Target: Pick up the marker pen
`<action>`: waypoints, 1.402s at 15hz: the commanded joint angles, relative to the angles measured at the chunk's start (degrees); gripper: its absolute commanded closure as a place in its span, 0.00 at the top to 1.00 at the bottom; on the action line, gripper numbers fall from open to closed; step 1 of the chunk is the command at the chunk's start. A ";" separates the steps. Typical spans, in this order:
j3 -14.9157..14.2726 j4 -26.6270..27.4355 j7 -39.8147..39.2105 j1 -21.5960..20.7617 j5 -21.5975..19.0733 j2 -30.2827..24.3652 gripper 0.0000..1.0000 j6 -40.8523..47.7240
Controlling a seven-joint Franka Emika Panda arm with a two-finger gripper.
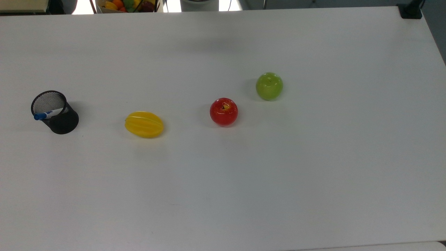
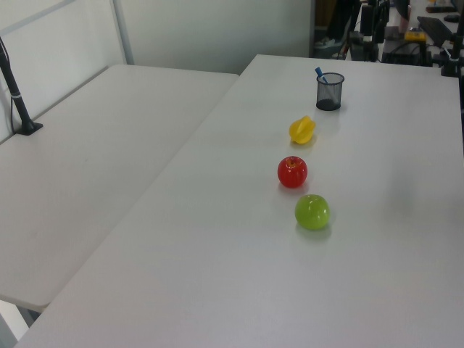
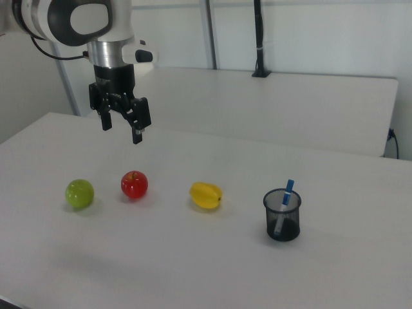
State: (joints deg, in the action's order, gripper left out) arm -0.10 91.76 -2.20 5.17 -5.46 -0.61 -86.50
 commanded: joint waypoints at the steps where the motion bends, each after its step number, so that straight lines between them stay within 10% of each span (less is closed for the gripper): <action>1: -0.25 0.70 -1.05 0.19 -0.25 -0.97 1.00 0.10; 21: -0.34 -1.23 -0.96 6.52 -1.13 6.49 1.00 -19.64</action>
State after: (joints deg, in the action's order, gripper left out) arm -0.23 91.35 -2.21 11.01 -5.47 3.26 -100.49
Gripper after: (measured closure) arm 0.000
